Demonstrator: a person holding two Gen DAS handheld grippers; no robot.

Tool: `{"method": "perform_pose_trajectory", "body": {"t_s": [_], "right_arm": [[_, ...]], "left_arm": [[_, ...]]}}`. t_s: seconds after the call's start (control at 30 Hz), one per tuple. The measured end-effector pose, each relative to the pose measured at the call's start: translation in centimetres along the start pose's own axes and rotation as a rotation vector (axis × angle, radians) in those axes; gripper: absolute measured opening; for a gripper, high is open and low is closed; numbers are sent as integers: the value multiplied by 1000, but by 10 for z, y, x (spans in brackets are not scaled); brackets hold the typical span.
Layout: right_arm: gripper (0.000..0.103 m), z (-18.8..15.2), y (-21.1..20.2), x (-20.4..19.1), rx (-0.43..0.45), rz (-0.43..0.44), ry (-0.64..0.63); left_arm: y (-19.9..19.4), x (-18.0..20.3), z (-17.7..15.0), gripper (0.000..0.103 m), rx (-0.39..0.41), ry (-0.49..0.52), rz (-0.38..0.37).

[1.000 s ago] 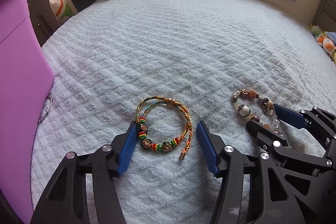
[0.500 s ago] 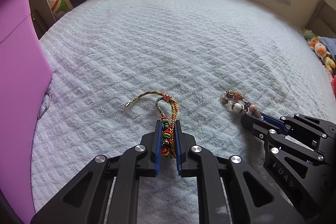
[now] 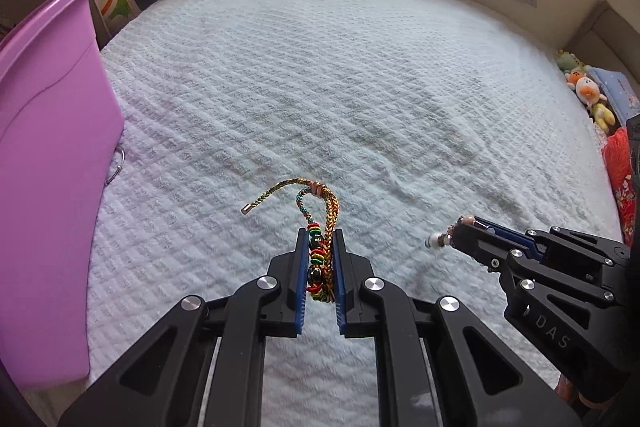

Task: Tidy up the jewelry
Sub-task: 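Carry the braided bracelet with the left gripper while the right carries the beaded bracelet to the tub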

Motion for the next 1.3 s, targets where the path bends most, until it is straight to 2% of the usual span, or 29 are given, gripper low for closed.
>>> {"method": "perform_pose_trajectory", "body": {"t_s": [0.17, 0.43, 0.6, 0.73, 0.87, 1.0, 1.13, 1.3], "right_arm": [[10, -5, -48, -12, -12, 28, -16], [10, -1, -126, -28, -20, 74, -51], [10, 15, -167, -57, -13, 117, -127], [10, 33, -185, -92, -3, 162, -173], [10, 50, -196, -139, 7, 213, -198], [10, 68, -194, -191, 28, 264, -197], [10, 83, -175, -239, 35, 278, -154], [10, 96, -138, -297, 11, 262, -111]], "left_arm": [[-53, 4, -2, 11, -6, -28, 8], [-140, -8, -4, 11, -12, -144, 59], [-192, -32, -4, 11, -13, -239, 98], [-232, -62, 1, 11, 10, -288, 136], [-265, -99, 9, 12, 37, -309, 175], [-281, -147, 13, 12, 34, -319, 204], [-284, -193, 18, 12, 23, -299, 200], [-271, -250, 35, 12, -4, -225, 180]]}}
Point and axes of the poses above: each gripper's, at about its wrist camera, not at the fingertips, and y roughly the way its jaws point, x to its right, z to its top, the point moved 9 cm from there along y, roughly the way its jaws point, and after that the axes turned 3 degrees about x, right-handed, at the moved point
